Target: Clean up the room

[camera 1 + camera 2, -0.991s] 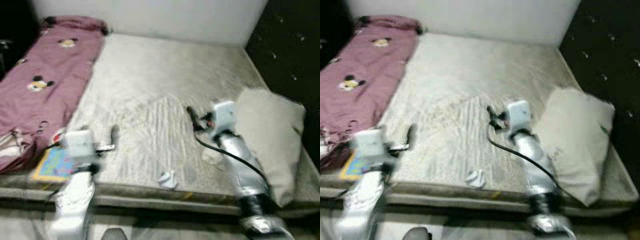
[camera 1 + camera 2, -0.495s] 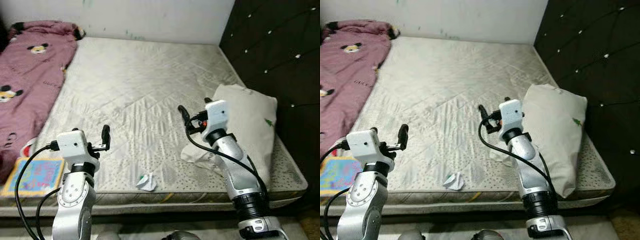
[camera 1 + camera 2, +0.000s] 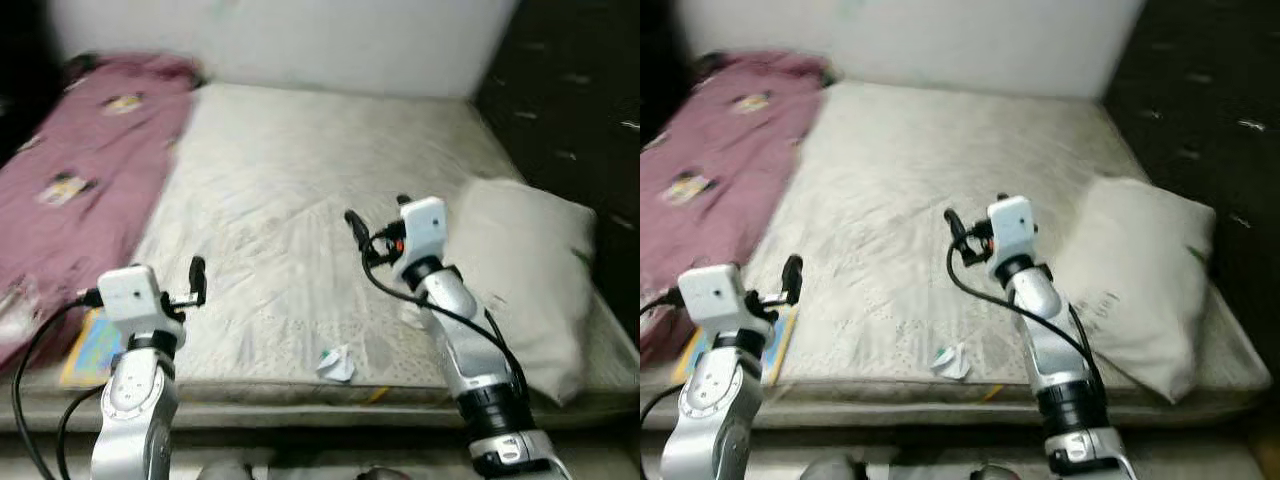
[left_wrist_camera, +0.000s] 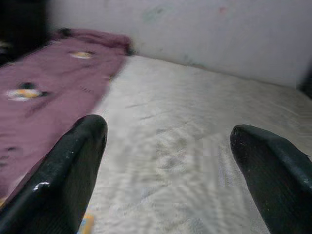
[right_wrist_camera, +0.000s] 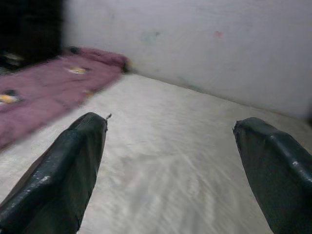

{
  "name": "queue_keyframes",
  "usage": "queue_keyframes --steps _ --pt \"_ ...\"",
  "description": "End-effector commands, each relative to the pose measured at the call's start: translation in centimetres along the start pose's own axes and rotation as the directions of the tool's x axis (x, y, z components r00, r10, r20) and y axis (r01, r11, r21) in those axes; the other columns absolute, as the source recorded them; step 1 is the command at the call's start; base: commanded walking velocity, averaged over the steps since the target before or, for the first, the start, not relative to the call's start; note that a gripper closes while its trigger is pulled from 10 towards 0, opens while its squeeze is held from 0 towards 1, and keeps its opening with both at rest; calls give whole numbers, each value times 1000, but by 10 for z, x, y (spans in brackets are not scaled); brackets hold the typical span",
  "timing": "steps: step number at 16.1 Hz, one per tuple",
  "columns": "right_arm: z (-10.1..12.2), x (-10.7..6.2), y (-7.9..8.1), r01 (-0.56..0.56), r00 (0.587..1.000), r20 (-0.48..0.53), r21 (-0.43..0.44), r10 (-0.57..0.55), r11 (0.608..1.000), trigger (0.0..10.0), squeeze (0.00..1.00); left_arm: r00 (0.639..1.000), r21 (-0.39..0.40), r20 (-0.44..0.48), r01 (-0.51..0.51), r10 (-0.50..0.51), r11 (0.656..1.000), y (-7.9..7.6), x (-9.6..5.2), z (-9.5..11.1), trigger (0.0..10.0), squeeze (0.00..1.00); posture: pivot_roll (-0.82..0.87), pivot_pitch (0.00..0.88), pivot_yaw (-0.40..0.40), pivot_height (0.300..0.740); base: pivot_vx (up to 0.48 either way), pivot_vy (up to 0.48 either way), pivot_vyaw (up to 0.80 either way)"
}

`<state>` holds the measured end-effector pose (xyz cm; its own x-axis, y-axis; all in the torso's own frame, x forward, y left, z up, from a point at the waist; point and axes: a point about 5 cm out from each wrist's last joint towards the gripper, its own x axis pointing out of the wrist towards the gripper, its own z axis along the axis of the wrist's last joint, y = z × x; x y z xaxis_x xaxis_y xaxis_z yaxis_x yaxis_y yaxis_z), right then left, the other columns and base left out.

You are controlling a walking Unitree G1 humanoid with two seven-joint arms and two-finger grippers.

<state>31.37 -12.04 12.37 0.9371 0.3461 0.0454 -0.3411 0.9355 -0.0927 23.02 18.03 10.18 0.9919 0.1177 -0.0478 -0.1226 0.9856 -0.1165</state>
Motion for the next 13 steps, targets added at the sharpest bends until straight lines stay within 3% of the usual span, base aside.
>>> queue_keyframes --steps 1,3,7,9,13 --pt "-1 -1 -9 26 1000 -10 -1 -26 1000 10000 0 1000 -4 -3 22 -22 1000 -7 1 1 10000 0 48 0 -81 740 0 480 0" --pt "-1 -1 -9 26 1000 -11 -3 -26 1000 10000 0 1000 17 25 13 -13 1000 -6 1 4 10000 0 50 0 -83 740 0 240 0" --pt "-2 -1 -8 20 1000 -13 -8 -21 1000 10000 0 998 -27 -28 -64 64 998 -1 0 2 10000 0 51 0 -85 740 0 0 0" --pt "-2 -1 -10 27 1000 -15 -7 -27 1000 10000 0 999 -74 -35 -22 20 997 0 -3 1 10000 0 56 0 -84 740 0 0 0" --pt "-5 -9 -6 20 999 -29 1 -20 1000 10000 0 997 -14 -37 -70 70 997 12 -11 0 10000 0 58 0 -89 740 0 0 0"
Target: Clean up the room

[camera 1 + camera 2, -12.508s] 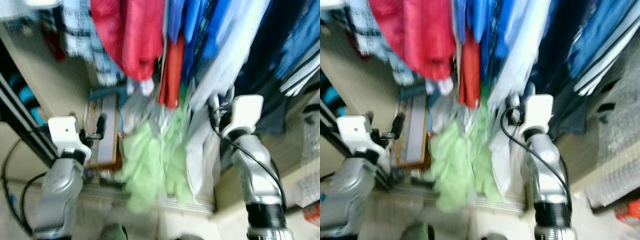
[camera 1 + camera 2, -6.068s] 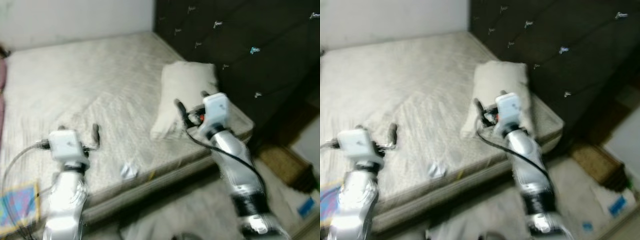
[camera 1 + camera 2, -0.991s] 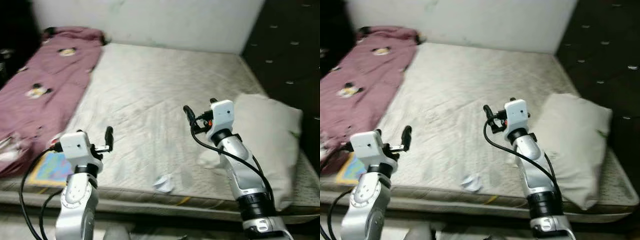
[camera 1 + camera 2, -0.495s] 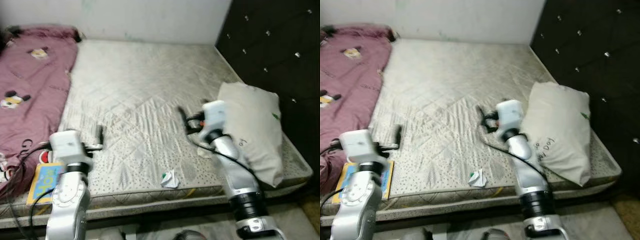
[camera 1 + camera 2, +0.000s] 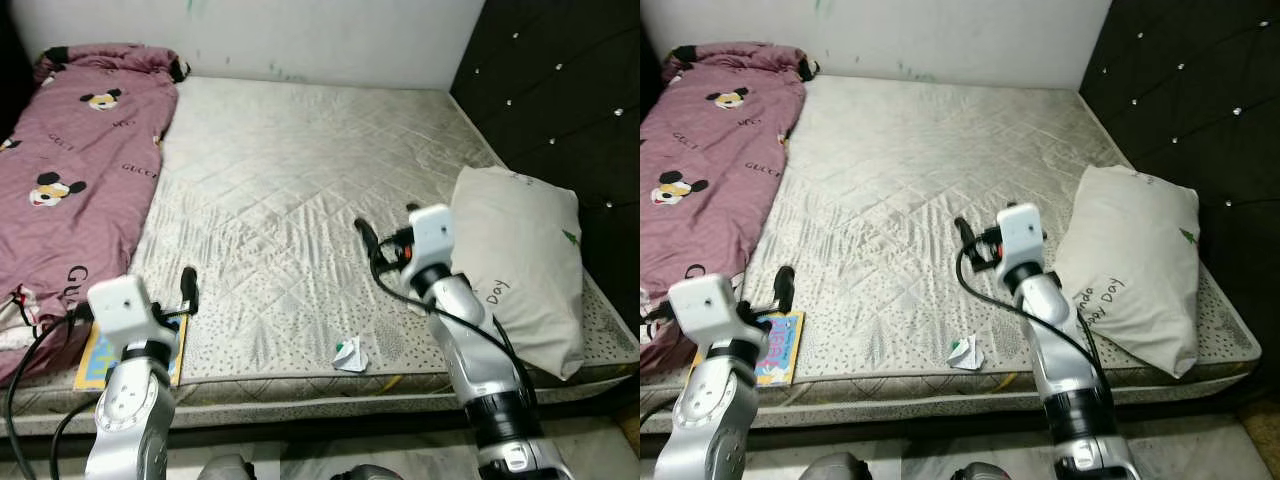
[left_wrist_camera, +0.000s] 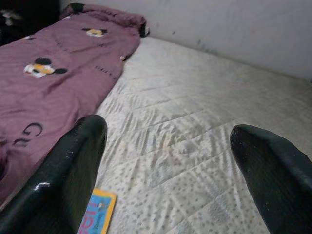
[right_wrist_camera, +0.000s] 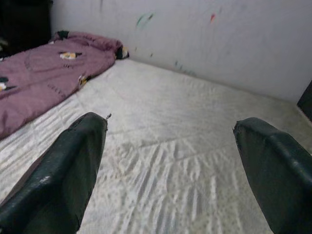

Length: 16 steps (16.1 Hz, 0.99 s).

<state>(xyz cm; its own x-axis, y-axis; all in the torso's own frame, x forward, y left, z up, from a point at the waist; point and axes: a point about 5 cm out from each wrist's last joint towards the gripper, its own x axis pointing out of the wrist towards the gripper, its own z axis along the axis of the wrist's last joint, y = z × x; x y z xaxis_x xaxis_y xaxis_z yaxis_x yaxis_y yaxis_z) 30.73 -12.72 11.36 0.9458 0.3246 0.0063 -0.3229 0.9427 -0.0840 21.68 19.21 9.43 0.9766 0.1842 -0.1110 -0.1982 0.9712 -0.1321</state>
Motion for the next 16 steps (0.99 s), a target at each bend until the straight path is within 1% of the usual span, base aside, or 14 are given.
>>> queue_keyframes --steps 1,2,3,4,5,6,7,8,10,13,16 --pt "4 -1 -3 2 1000 9 -7 -2 1000 10000 0 998 47 61 -5 2 999 -1 0 9 10000 0 59 0 -89 740 0 0 0" --pt "2 -2 -4 8 1000 0 -9 -8 1000 10000 0 993 193 112 10 -32 981 -1 -1 13 10000 0 58 0 -87 740 0 0 0" --pt "4 -2 -5 13 1000 2 -7 -13 1000 10000 0 993 224 120 -26 -1 974 0 -1 16 10000 0 59 0 -85 740 0 0 0" --pt "8 -1 -6 18 1000 10 -6 -18 1000 10000 0 990 224 82 -131 115 966 3 1 16 10000 0 59 0 -83 740 0 0 0" --pt "9 0 -7 20 1000 12 -6 -20 1000 10000 0 992 210 63 -118 107 971 5 2 17 10000 0 58 0 -81 740 0 0 -544" --pt "9 0 -9 28 1000 10 -6 -28 1000 10000 0 998 162 65 -24 13 987 3 2 17 10000 0 58 0 -79 740 0 0 -800" --pt "8 -1 -11 36 999 5 -3 -36 999 10000 0 998 131 65 -4 -4 991 3 0 17 10000 0 59 0 -78 740 0 0 -800" --pt "6 -2 -10 36 999 0 -1 -36 999 10000 0 998 137 56 -29 22 990 3 -1 14 10000 0 60 0 -76 740 0 0 -800" --pt "5 -3 -7 31 1000 1 2 -31 1000 10000 0 998 134 54 -38 31 990 1 -1 11 10000 0 58 0 -74 740 0 0 -800" --pt "7 -2 -6 28 1000 10 -2 -28 1000 10000 0 999 125 38 -33 29 992 -5 1 10 10000 0 54 0 -74 740 0 0 0" --pt "7 -1 -7 29 1000 6 -6 -29 1000 10000 0 1000 94 21 -21 19 995 -5 2 10 10000 0 53 0 -77 740 0 0 0"
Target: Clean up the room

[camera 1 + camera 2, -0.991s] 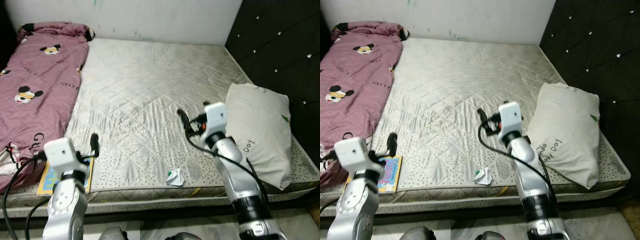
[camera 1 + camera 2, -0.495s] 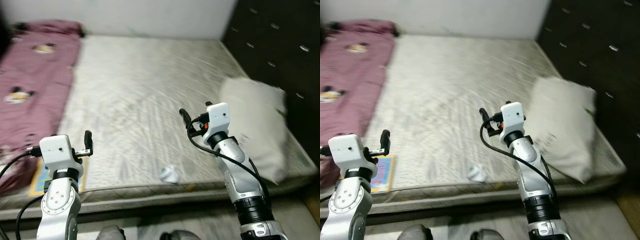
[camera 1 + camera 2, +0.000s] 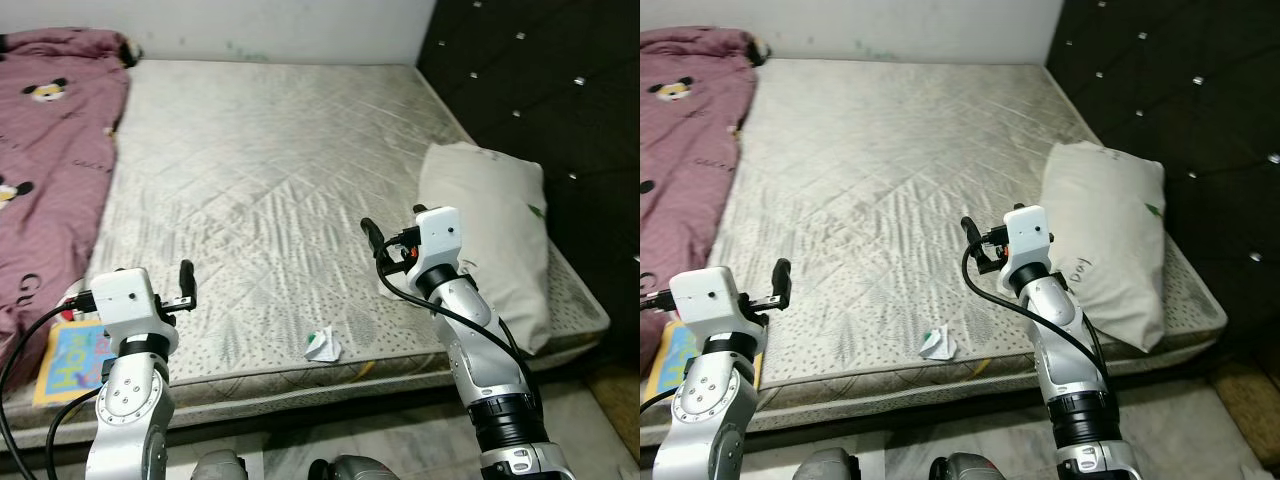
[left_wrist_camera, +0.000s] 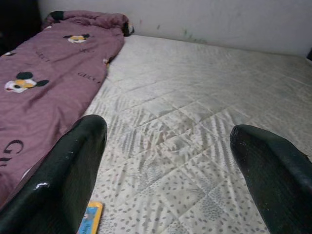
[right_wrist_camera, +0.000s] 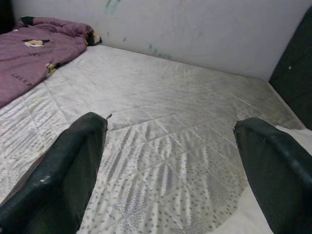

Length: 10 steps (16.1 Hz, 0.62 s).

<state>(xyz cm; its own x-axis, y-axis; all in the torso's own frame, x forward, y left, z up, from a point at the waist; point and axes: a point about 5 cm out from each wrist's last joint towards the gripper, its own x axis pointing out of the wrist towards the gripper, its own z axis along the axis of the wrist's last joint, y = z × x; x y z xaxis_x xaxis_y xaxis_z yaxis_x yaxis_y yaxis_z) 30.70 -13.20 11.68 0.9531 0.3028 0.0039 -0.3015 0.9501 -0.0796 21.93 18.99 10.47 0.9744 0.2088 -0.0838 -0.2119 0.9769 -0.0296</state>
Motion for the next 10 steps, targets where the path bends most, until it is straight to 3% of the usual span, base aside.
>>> queue_keyframes --steps 1,8,10 --pt "4 0 -3 7 1000 8 -11 -7 1000 10000 0 1000 -12 -9 8 -8 1000 -1 1 0 10000 0 52 0 -77 740 0 379 0" --pt "3 2 -4 5 1000 5 -15 -5 1000 10000 0 1000 -35 -7 5 -5 999 -2 2 0 10000 0 54 0 -81 740 0 472 0" --pt "4 3 -3 3 1000 9 -15 -3 1000 10000 0 1000 -33 1 -3 3 999 -1 2 1 10000 0 54 0 -83 740 0 120 0"
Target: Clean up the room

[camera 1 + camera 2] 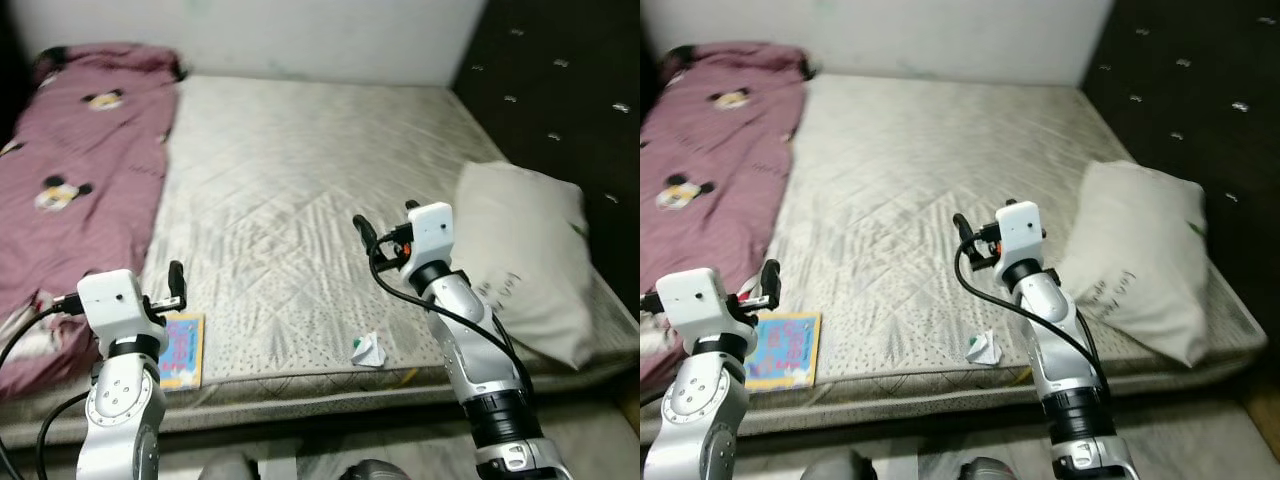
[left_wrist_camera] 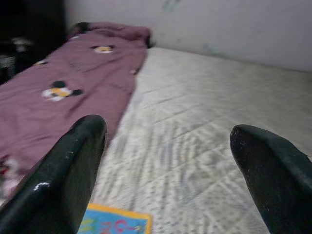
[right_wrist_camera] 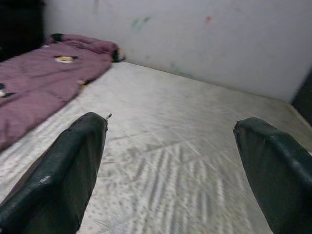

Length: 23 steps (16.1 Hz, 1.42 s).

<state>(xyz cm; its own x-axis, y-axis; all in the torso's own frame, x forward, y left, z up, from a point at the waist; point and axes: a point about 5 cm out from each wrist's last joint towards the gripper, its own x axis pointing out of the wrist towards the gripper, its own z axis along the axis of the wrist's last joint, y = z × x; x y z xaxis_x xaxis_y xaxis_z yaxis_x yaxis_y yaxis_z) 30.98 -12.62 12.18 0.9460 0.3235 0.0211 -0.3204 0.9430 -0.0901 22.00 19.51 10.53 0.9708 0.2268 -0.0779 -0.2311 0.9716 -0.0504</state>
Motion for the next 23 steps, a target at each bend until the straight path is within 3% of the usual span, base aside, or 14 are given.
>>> queue_keyframes --steps 1,7,10,23 --pt "-1 -1 -7 19 1000 -3 1 -19 1000 10000 0 1000 -5 13 27 -27 1000 -7 1 2 10000 0 53 0 -83 740 0 0 0" --pt "-1 0 -7 24 1000 -9 5 -24 1000 10000 0 1000 -29 0 17 -17 999 -6 4 0 10000 0 48 0 -81 740 0 0 0" --pt "-1 0 -7 24 1000 -7 6 -24 1000 10000 0 1000 -38 1 18 -18 999 -6 5 0 10000 0 48 0 -81 740 0 0 -752" --pt "-3 -5 0 -31 999 -11 11 31 999 10000 0 1000 -55 -17 -23 22 998 -3 0 -4 10000 0 48 0 -84 740 0 0 0"
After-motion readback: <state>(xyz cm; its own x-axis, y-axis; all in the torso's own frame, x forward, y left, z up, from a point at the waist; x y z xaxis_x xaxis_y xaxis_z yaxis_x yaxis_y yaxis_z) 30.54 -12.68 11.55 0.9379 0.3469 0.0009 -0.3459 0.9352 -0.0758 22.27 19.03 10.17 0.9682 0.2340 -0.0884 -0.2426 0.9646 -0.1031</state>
